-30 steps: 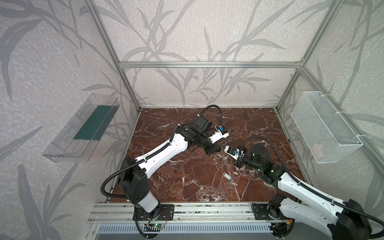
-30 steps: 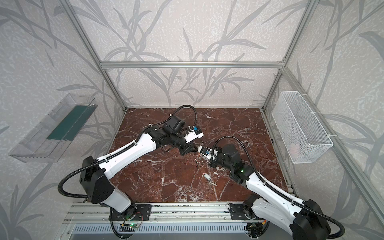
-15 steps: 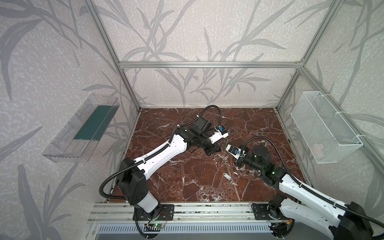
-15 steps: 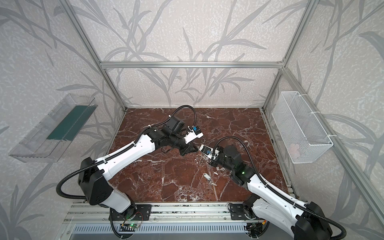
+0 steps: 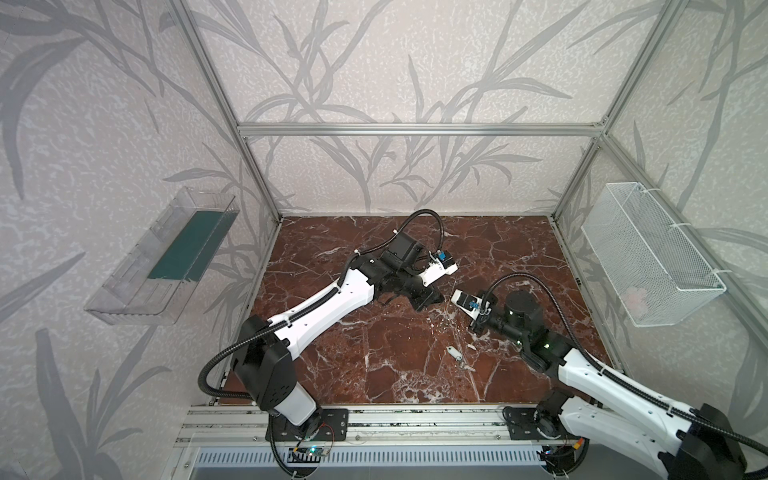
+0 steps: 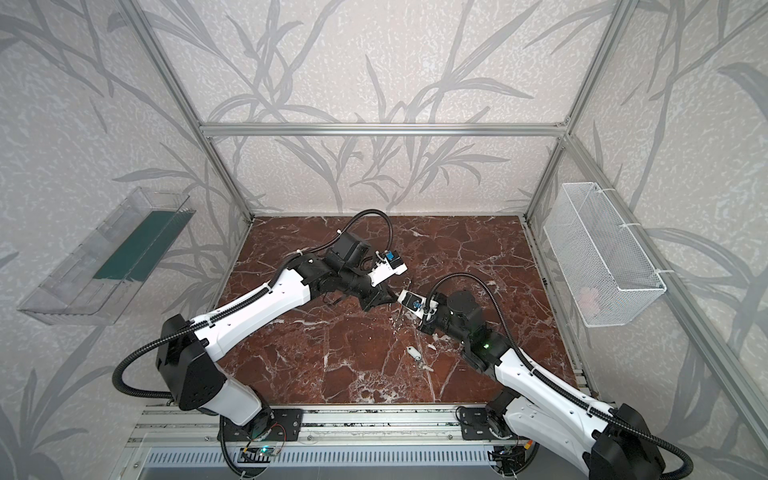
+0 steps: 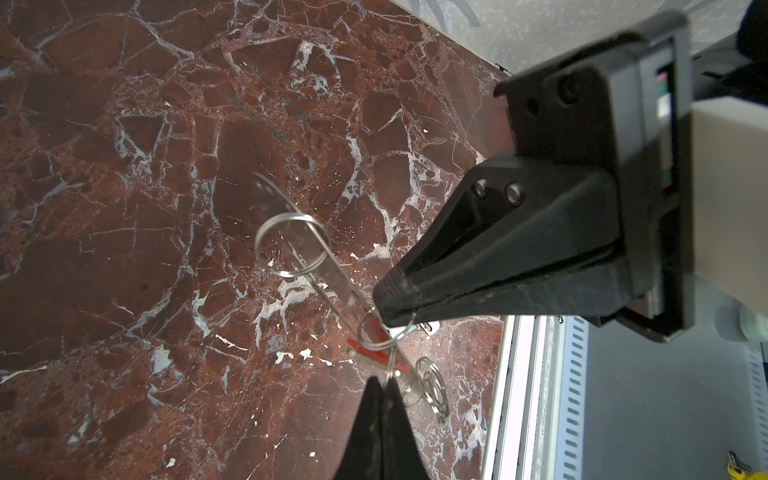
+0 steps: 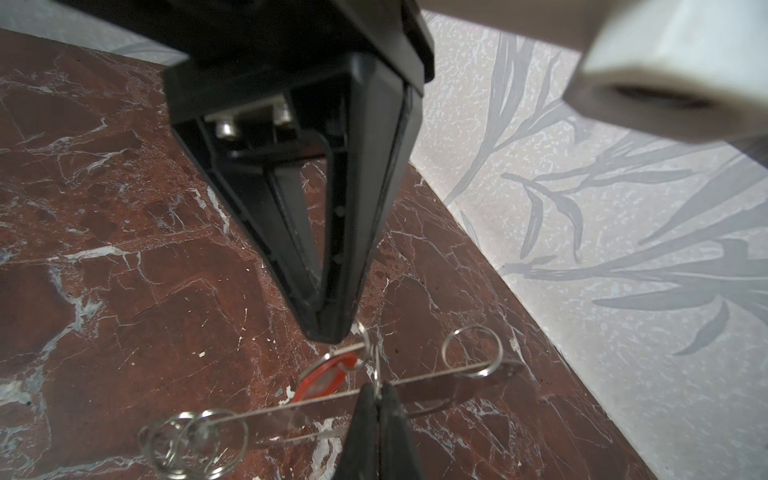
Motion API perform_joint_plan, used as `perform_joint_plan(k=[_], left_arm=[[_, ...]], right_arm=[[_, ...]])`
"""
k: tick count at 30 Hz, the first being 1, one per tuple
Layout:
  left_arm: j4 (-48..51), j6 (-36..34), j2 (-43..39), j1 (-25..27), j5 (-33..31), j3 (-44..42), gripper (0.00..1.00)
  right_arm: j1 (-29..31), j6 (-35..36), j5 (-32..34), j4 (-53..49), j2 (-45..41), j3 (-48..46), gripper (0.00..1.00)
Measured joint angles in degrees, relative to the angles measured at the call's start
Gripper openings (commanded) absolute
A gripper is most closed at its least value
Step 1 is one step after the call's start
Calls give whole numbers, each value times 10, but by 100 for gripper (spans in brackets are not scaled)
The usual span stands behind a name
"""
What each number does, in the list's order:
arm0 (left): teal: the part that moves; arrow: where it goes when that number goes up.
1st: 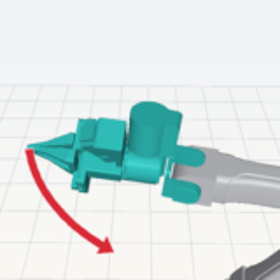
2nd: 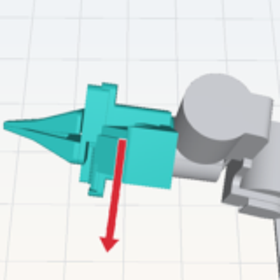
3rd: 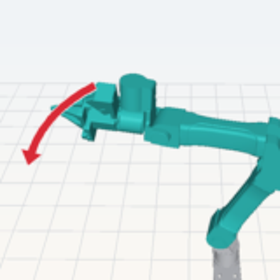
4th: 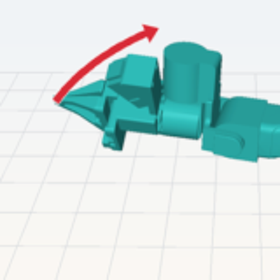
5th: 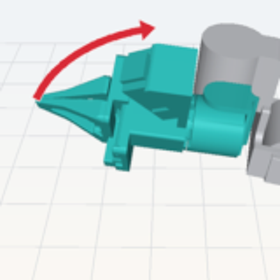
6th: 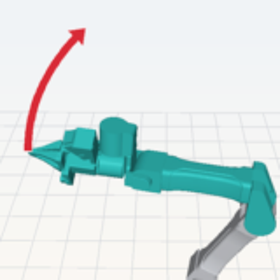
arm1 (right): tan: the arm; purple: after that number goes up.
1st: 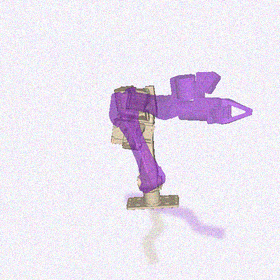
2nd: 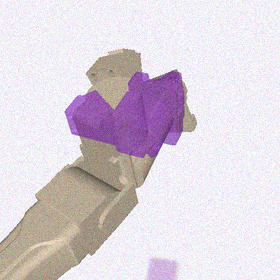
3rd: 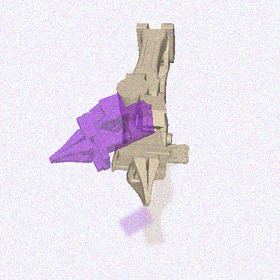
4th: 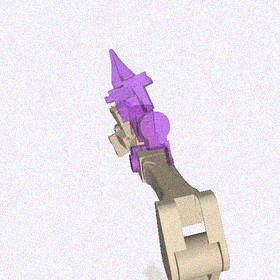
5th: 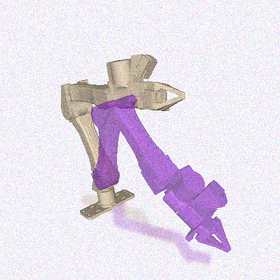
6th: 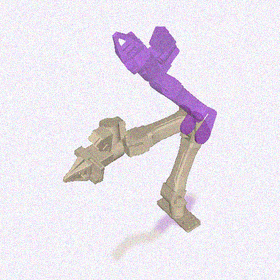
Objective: Put the keys on the keyring
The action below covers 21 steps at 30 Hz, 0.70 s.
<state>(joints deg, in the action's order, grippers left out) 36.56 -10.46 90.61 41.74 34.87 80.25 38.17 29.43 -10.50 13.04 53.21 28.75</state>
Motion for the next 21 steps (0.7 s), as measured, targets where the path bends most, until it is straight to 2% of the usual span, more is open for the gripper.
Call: perform_joint_plan(k=[6, 21], left_arm=[[-2, -1, 0, 3, 12, 0, 0], [19, 2, 8, 3, -22, 12, 0]], right_arm=[[5, 0, 1, -3, 6, 0, 0], [5, 2, -6, -2, -8, 0, 0]])
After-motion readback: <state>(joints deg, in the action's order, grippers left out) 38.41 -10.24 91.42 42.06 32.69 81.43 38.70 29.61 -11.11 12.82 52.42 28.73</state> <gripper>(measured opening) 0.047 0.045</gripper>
